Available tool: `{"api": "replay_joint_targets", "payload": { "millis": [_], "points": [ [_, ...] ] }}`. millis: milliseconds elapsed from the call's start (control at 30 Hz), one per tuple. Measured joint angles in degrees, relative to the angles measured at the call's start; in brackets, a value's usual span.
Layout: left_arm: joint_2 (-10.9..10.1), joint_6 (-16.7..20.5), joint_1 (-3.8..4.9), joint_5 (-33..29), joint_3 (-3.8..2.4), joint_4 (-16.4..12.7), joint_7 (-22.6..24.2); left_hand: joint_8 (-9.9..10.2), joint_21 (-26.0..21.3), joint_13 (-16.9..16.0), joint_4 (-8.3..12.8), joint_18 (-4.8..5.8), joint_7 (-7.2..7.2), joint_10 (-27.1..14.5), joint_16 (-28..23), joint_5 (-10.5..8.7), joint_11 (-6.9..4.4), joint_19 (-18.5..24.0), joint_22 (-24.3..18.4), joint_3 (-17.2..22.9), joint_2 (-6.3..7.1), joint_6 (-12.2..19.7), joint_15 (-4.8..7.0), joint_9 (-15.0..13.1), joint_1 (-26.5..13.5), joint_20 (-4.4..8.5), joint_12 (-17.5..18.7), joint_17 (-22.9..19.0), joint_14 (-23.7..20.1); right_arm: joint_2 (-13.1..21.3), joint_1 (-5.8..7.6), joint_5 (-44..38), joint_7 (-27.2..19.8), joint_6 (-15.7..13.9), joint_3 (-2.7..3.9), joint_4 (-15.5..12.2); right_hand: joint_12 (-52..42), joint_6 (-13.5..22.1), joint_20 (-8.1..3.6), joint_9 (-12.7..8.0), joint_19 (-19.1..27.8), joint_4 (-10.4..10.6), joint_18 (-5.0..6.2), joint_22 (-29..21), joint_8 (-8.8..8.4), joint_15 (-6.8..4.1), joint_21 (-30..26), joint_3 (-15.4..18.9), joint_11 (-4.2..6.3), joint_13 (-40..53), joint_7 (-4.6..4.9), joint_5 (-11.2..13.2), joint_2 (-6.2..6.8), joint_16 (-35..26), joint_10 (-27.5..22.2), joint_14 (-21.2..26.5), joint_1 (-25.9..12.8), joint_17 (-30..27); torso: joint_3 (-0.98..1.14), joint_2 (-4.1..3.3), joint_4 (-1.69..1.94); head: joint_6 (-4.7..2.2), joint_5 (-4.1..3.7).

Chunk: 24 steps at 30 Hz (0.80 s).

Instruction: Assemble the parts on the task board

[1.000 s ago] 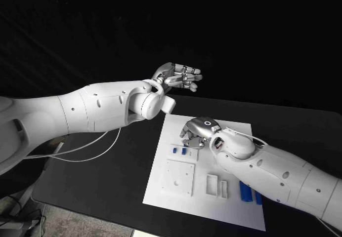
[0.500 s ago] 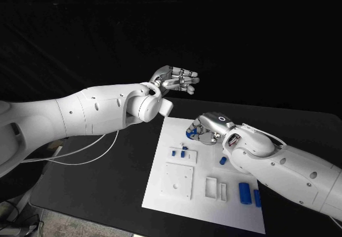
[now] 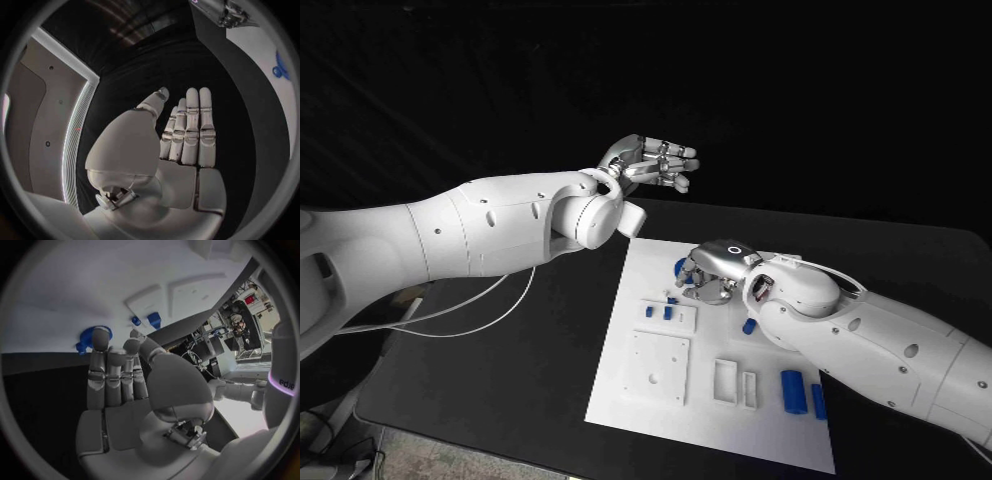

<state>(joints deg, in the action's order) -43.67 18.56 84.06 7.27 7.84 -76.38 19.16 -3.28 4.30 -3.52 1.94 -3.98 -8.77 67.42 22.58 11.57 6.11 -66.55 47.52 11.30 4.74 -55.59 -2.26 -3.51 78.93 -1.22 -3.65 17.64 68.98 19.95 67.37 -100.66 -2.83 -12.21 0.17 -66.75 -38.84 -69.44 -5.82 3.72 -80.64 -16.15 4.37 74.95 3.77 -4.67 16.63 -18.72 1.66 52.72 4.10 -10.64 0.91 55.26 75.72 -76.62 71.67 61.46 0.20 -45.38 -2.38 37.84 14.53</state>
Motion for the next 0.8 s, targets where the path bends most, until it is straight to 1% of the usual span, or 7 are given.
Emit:
{"api": "replay_joint_targets", "payload": {
  "millis": [100,233,367,433,533,633,800],
  "points": [
    [0.07,-0.14,0.00,0.09,0.00,0.02,0.00,0.00,0.00,0.00,0.00,0.00,0.00,0.00,0.00,0.00,0.00,0.00,0.00,0.00,0.00,0.00,0.00,0.00,0.00,0.00,0.00,0.00,0.00,-0.41,0.01,-0.71,-0.32,0.81,-0.49,0.58,-0.81,0.00,0.00,0.00,0.00,-0.14,0.00,0.00,0.00,0.00,0.00,0.15,0.08,0.26,0.00,-0.08,0.23,0.64,-0.08,0.00,0.22,0.43,-0.04,-0.02,0.02,-0.01,-0.01],
    [0.10,-0.30,0.00,0.21,0.01,0.01,-0.03,0.00,0.00,0.00,0.00,0.00,0.18,0.00,0.00,0.00,0.00,0.00,0.28,0.00,0.00,-0.18,0.00,0.00,0.00,0.00,0.00,0.07,0.00,-0.79,0.05,-1.36,-1.08,1.71,-1.14,1.06,-2.14,2.32,-0.60,0.00,0.66,-0.18,0.00,0.00,0.00,-0.42,0.00,-0.45,0.89,0.87,-0.94,-0.08,0.47,1.20,-1.72,0.86,0.47,0.66,-0.08,-0.02,0.02,-0.01,0.01],
    [0.10,-0.42,0.00,0.28,0.02,-0.03,-0.05,0.00,0.00,0.00,0.00,0.00,0.15,0.00,0.00,0.00,0.00,0.00,0.32,0.00,0.00,-0.21,0.00,0.00,0.00,0.00,0.00,0.07,0.00,-1.22,0.15,-1.81,-2.16,2.31,-1.82,1.42,-4.25,4.65,-0.20,-0.05,2.25,-0.16,0.00,0.00,0.00,-0.23,0.48,-2.57,0.98,1.22,-1.52,-0.07,0.76,2.17,-5.35,4.72,0.75,-0.01,-0.10,-0.02,0.02,0.07,0.10],
    [0.10,-0.49,0.00,0.31,0.02,-0.04,-0.07,0.00,0.00,0.00,0.00,0.00,-0.03,0.00,0.00,0.00,0.00,0.00,0.41,0.00,0.00,-0.39,0.00,0.00,0.00,0.00,0.00,0.07,0.00,-1.41,0.18,-1.98,-2.74,2.37,-2.06,1.57,-5.08,5.00,0.12,-0.07,2.99,-0.14,0.00,0.00,0.00,0.20,1.12,-4.50,0.74,0.86,-1.64,0.17,1.45,2.17,-7.76,7.62,1.45,-0.92,-0.11,-0.04,0.05,0.12,0.13],
    [0.09,-0.58,0.00,0.34,0.02,-0.04,-0.09,0.00,0.00,0.00,0.00,0.00,-0.03,0.00,0.00,0.00,0.00,0.00,0.41,0.00,0.00,-0.39,0.00,0.00,0.00,0.00,0.00,0.07,0.00,-1.58,0.22,-2.17,-3.48,2.27,-2.27,1.70,-6.99,5.54,0.65,-0.07,3.79,-0.15,0.00,-0.01,0.00,0.62,2.47,-6.72,0.52,-0.61,-1.84,0.25,1.84,3.36,-9.77,10.19,1.81,-2.49,-0.10,-0.04,0.05,0.20,0.21],
    [0.09,-0.66,0.00,0.36,0.02,-0.06,-0.12,0.00,0.00,0.00,0.00,0.00,-0.03,0.00,0.00,0.00,0.00,0.00,0.41,0.00,0.00,-0.39,0.00,0.00,0.00,0.00,0.00,0.06,0.00,-1.73,0.29,-2.32,-3.98,1.96,-2.39,1.78,-8.88,5.55,0.89,-0.07,4.42,-0.16,0.88,-0.01,0.00,0.87,3.74,-8.28,0.21,-1.83,-1.85,0.94,2.27,4.81,-11.29,11.54,1.80,-3.72,-0.11,-0.04,0.04,0.25,0.29],
    [0.11,-0.78,0.00,0.40,0.02,-0.07,-0.18,0.00,0.00,0.00,0.00,0.00,-0.03,0.00,0.00,0.00,0.00,0.00,0.51,0.00,0.00,-0.39,0.00,0.00,0.00,0.00,0.00,0.07,0.00,-1.98,0.42,-2.58,-4.63,1.15,-2.47,1.87,-11.75,5.55,1.13,-0.07,5.43,-0.15,0.93,-0.01,0.00,1.08,5.92,-10.77,0.16,-3.42,-1.85,2.24,2.58,7.27,-12.89,12.73,2.10,-4.99,-0.10,-0.02,0.03,0.32,0.36]
  ]
}}
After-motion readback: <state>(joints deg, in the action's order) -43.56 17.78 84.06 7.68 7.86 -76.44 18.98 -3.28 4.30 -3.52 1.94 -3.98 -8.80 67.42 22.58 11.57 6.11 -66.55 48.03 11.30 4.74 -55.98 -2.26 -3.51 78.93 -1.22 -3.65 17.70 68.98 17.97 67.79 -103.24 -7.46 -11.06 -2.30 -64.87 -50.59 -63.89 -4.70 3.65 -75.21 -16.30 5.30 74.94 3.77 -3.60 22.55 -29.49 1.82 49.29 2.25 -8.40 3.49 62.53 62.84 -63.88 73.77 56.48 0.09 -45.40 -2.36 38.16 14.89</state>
